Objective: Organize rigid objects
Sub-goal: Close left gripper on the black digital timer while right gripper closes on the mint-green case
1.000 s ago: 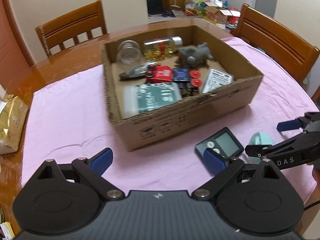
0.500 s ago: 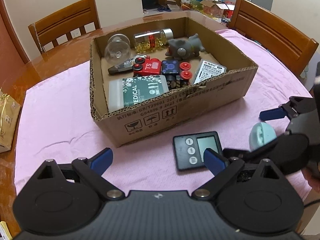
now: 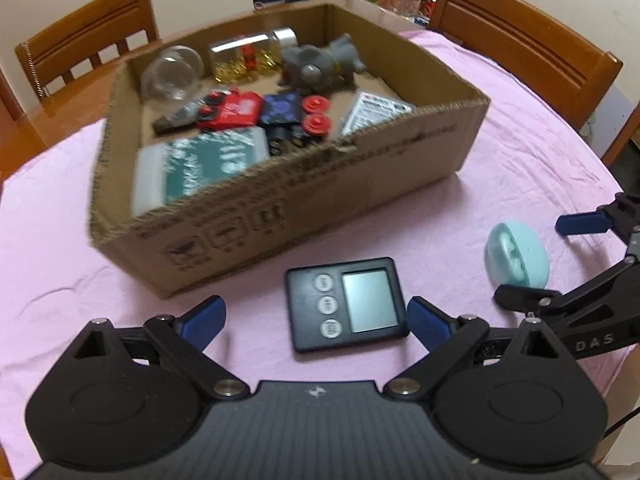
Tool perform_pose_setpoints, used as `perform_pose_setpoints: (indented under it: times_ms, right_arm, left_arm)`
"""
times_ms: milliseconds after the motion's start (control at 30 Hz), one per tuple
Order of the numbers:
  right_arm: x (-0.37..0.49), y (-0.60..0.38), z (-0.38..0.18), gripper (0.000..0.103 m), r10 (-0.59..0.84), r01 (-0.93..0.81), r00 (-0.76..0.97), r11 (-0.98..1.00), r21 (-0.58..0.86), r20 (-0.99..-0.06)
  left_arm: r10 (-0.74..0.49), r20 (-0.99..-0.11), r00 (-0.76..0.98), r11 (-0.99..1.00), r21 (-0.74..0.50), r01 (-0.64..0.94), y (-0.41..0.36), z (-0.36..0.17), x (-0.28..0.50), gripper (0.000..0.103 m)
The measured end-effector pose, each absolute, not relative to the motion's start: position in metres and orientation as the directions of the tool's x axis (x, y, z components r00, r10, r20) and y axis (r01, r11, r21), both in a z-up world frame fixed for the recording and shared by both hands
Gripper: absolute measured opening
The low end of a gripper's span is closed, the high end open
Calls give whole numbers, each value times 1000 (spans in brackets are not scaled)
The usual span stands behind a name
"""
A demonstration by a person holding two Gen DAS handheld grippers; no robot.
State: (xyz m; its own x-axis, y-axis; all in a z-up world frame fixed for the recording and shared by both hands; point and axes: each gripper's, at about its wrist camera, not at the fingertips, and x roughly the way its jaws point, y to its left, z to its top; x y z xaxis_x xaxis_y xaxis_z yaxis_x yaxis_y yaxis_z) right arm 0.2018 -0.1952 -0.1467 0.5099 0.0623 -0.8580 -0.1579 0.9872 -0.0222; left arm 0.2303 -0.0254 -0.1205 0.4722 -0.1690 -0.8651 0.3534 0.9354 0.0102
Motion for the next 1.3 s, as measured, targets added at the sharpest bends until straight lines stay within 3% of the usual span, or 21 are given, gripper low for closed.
perform_pose_setpoints:
  times_ms: [267,300,400,767,1000,1300]
  right_arm:
    - [201,-198,-149,103,60,-152,523,988,-23,-850]
    - [200,-198,-149,103,61,-152,524,988,-23,-849]
    - [200,-197,-149,103,61,-152,525,988,-23,-849]
    - [201,-193,-146,103,61,-155,501,988,-20,-864]
    - [195,-158,-146,103,136,-266,497,964,0,-857]
    - [204,-150,-139,80,160,-308,510,951,-6,-845]
  left_arm:
    - [-151,-874,463,936,24,350,-43,-140,233,96]
    - [-143,-872,469,940,28,340,-43,-141,233,93]
    - [-159,-861,483,945,9,326,-39,-139,232,71]
    - [-117,-868,484,961,25,276,-22,-133,228,71]
    - [-88,-876,474,977,15,211,7,-131,223,71]
    - [-86,-874,479,976,22,217,4,-131,226,75]
